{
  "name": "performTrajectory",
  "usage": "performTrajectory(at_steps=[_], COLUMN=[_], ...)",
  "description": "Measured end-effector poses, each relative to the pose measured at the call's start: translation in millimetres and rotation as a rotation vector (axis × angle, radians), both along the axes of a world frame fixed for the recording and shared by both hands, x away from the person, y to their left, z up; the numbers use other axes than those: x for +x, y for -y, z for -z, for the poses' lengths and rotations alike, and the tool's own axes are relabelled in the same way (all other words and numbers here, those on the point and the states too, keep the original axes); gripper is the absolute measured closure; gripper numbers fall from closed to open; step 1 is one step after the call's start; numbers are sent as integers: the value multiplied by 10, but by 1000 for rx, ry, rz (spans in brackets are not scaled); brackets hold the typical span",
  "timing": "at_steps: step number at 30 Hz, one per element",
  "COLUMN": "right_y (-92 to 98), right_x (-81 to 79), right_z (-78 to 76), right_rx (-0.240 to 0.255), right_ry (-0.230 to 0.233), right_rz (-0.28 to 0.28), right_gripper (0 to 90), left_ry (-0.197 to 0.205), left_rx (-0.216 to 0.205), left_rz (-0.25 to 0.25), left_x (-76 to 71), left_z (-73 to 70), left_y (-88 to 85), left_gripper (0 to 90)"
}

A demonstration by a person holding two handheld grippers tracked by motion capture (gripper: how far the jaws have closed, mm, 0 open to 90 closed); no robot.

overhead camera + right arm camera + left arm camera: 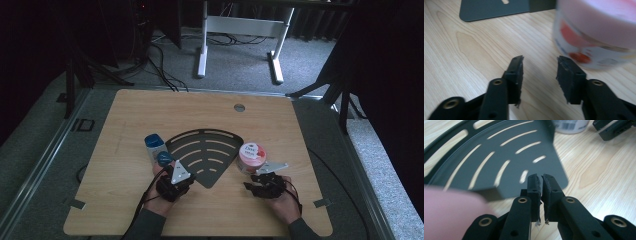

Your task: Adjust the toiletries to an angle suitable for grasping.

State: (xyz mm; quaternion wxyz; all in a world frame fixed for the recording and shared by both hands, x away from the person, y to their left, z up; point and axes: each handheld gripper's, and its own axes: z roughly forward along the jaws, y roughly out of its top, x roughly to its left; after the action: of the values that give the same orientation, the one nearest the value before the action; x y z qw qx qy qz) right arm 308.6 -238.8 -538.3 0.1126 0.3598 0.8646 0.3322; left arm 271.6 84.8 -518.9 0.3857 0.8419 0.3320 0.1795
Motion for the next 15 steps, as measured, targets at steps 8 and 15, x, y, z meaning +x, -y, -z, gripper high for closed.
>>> performTrajectory(at_steps=[8,15], right_y=[317,529], right_x=[83,247], right_z=[-48,-76], right_rx=[-28,-50], right_ry=[23,80], right_rz=[75,150], right_gripper=[730,895], left_ry=[-14,-24], left_rx=[9,1], left_rz=[36,29], left_x=[121,151], left_z=[41,62], left_y=[205,214], left_gripper=[798,809])
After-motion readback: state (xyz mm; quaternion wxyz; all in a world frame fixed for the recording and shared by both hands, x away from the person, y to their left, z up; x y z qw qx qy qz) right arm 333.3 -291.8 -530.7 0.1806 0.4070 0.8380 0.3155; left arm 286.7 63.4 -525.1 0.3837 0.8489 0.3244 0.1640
